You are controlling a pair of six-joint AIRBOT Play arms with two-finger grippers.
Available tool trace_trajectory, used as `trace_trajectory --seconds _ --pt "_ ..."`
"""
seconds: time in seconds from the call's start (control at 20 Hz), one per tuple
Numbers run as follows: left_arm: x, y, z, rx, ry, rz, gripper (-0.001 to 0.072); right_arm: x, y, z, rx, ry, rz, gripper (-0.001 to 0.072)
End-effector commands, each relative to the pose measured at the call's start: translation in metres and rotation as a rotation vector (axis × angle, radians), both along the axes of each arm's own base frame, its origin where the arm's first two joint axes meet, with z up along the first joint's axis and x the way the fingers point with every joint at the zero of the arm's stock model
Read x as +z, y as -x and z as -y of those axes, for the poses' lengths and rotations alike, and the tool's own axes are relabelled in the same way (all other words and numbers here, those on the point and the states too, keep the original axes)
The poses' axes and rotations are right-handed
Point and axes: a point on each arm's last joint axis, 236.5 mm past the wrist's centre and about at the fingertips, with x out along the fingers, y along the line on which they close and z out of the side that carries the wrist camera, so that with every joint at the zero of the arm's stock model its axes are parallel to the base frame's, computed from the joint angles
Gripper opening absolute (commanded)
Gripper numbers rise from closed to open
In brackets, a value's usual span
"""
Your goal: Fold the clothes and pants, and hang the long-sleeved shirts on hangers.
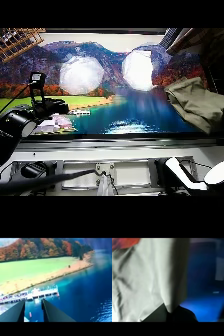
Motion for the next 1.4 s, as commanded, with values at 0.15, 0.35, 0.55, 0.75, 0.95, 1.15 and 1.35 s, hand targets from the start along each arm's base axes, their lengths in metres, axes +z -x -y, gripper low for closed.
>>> trace_trajectory --seconds 0.15,0.35,0.55,0.75,0.95,1.15,1.35 --pt "0.0 0.0 0.0 0.0 0.0 0.0 0.023 -0.046 0.079 0.003 -0.215 -0.069 -0.084 0.0013" --pt "0.0 0.0 0.0 0.0 -0.001 -0.001 0.023 -0.077 0.086 -0.021 -0.247 -0.145 -0.089 0.0013" --pt "0.0 0.0 0.0 0.0 -0.001 -0.001 0.023 -0.089 0.1 -0.022 -0.238 -0.121 -0.152 0.0014" --pt "0.0 0.0 0.0 0.0 -0.001 -0.001 0.0231 -0.1 0.113 -0.049 -0.121 -0.193 -0.253 0.0394" --pt "0.0 0.0 0.0 0.0 -0.001 -0.001 0.0231 -0.072 0.11 -0.056 -0.142 -0.21 -0.228 0.0699" --pt "0.0 0.0 0.0 0.0 -0.001 -0.001 0.023 0.09 -0.004 -0.036 -0.014 0.143 0.342 0.0698" --pt "0.0 0.0 0.0 0.0 0.0 0.0 0.023 0.18 -0.1 -0.148 0.47 0.293 0.604 0.0698"
